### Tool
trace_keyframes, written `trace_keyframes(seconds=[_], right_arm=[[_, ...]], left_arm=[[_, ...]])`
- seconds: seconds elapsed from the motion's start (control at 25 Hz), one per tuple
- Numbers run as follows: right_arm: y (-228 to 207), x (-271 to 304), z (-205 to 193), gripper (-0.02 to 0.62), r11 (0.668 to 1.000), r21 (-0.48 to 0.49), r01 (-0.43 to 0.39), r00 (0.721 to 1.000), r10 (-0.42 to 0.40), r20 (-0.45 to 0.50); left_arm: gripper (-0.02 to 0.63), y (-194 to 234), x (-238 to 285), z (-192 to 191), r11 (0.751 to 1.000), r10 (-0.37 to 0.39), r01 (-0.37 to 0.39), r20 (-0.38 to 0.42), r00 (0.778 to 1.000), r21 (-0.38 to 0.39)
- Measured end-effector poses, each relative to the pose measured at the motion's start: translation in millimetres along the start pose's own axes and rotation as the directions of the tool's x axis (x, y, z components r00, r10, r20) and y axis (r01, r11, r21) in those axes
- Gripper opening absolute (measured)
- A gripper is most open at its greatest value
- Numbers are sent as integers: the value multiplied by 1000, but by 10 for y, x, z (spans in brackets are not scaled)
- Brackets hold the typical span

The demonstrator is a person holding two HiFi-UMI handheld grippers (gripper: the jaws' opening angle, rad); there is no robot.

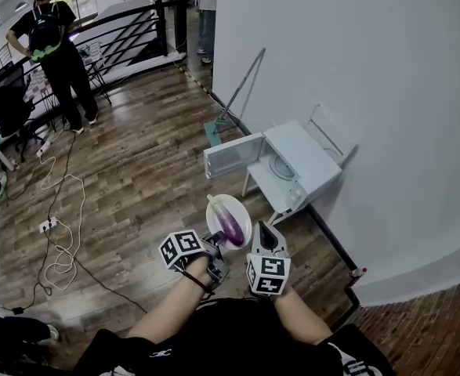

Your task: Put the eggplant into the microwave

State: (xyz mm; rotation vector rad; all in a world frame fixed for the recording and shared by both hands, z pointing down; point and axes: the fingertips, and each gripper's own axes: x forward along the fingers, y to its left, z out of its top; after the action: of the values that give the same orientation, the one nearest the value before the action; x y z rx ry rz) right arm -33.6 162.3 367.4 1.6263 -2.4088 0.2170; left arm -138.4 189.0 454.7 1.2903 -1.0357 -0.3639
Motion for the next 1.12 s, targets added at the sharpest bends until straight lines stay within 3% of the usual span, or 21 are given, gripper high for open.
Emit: trace_keyframes(seconds=[0.6,1.12], right_arm=[[-42,327,50,6,998,-10,57,998,-57,1],[-699,1542,270,6,1000,-9,2,1000,-2,31]], left_arm=[[15,58,152,355,1000,-18,18,-28,999,-13],[15,-223,1164,929,1000,8,-8,18,1000,-9]])
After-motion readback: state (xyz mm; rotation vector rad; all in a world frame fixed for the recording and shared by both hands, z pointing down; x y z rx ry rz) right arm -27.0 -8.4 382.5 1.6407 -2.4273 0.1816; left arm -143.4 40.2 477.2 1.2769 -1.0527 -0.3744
